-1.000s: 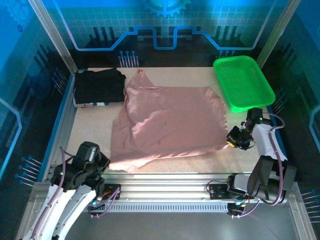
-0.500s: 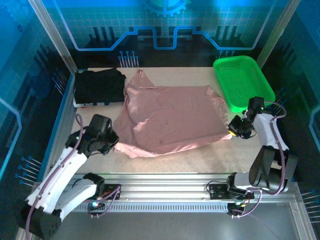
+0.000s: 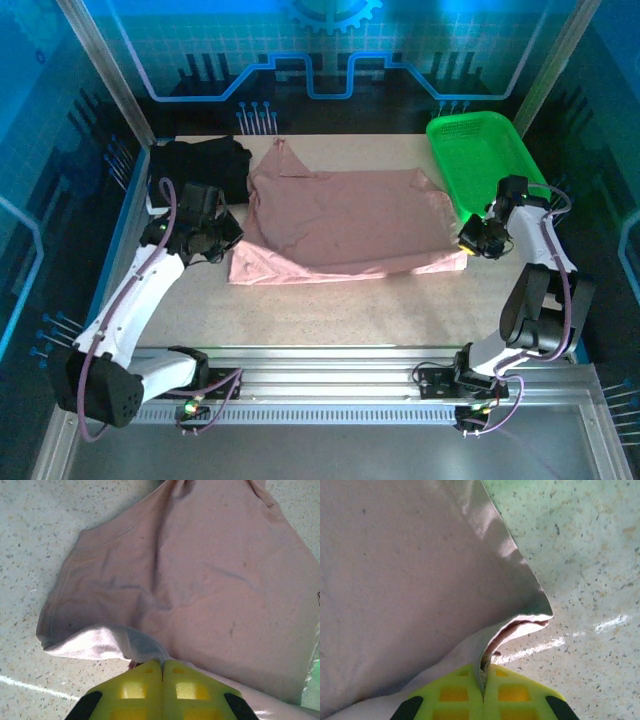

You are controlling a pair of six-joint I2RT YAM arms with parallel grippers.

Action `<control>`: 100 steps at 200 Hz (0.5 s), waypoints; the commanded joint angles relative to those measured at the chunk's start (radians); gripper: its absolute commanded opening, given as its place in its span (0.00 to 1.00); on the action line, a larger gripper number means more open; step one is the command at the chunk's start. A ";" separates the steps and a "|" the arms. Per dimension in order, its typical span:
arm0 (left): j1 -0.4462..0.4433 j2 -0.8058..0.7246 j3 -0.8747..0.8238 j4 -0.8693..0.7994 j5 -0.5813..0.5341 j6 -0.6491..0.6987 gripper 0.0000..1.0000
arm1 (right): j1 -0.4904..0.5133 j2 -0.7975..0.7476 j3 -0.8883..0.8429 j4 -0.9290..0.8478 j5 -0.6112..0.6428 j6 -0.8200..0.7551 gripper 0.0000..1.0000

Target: Fold and stack the t-shirts

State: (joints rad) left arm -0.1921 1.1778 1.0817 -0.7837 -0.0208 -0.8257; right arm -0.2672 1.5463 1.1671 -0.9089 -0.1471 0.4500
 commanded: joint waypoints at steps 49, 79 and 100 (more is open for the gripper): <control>0.060 0.159 0.151 0.027 0.082 0.151 0.00 | 0.023 0.126 0.140 -0.037 0.017 -0.034 0.00; 0.070 0.217 0.202 0.034 0.089 0.182 0.00 | 0.034 0.165 0.178 -0.044 0.032 -0.037 0.00; 0.072 0.259 0.237 0.037 0.101 0.199 0.00 | 0.041 0.190 0.196 -0.042 0.038 -0.034 0.00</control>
State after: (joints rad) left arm -0.1360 1.4002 1.2575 -0.7647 0.0475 -0.6788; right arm -0.2417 1.7081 1.3212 -0.9268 -0.1303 0.4282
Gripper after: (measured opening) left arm 0.051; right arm 0.048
